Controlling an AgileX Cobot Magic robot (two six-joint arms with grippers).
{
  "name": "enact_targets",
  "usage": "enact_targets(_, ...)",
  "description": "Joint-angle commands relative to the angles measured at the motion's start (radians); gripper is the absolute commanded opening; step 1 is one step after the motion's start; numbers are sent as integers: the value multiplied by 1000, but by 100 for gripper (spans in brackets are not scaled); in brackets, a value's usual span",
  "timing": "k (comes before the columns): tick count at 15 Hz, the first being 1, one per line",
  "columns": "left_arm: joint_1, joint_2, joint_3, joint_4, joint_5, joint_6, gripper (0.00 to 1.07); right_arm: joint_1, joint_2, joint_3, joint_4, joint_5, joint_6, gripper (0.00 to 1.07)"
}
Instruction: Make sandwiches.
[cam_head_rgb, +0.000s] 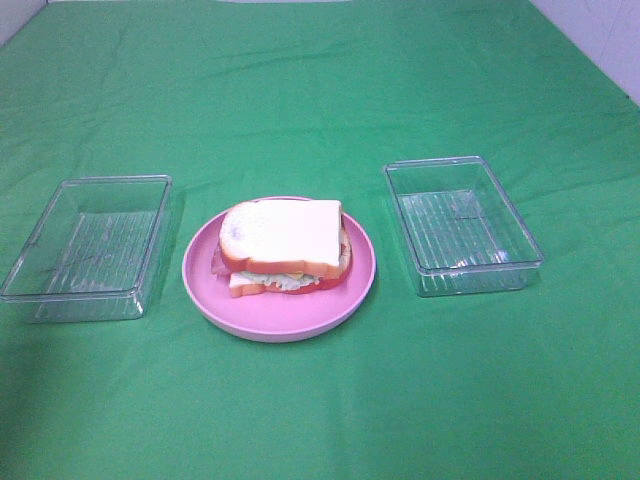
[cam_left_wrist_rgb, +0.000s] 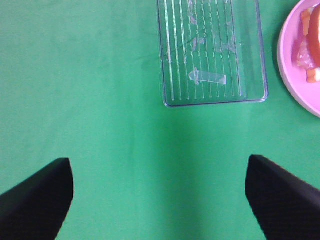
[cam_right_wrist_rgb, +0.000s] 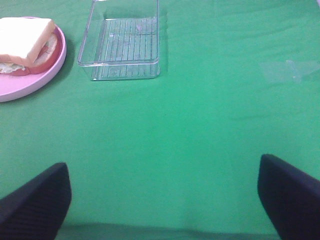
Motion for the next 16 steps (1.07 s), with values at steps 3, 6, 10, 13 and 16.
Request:
enact_targets(3, -4, -360, 186, -5, -11, 6, 87, -3, -32, 3, 1, -5, -8, 96)
enact_targets(6, -4, -688, 294, -7, 30, 6, 87, -3, -32, 3, 1, -5, -8, 96)
enact_targets(10, -4, -897, 344, -36, 65, -17, 87, -3, -32, 3, 1, -5, -8, 96)
enact_targets(13, -4, -1019, 354, -30, 107, -45, 87, -3, -32, 3, 1, -5, -8, 96)
enact_targets(16, -4, -1093, 401, 24, 116, -59, 87, -3, -32, 3, 1, -5, -8, 96)
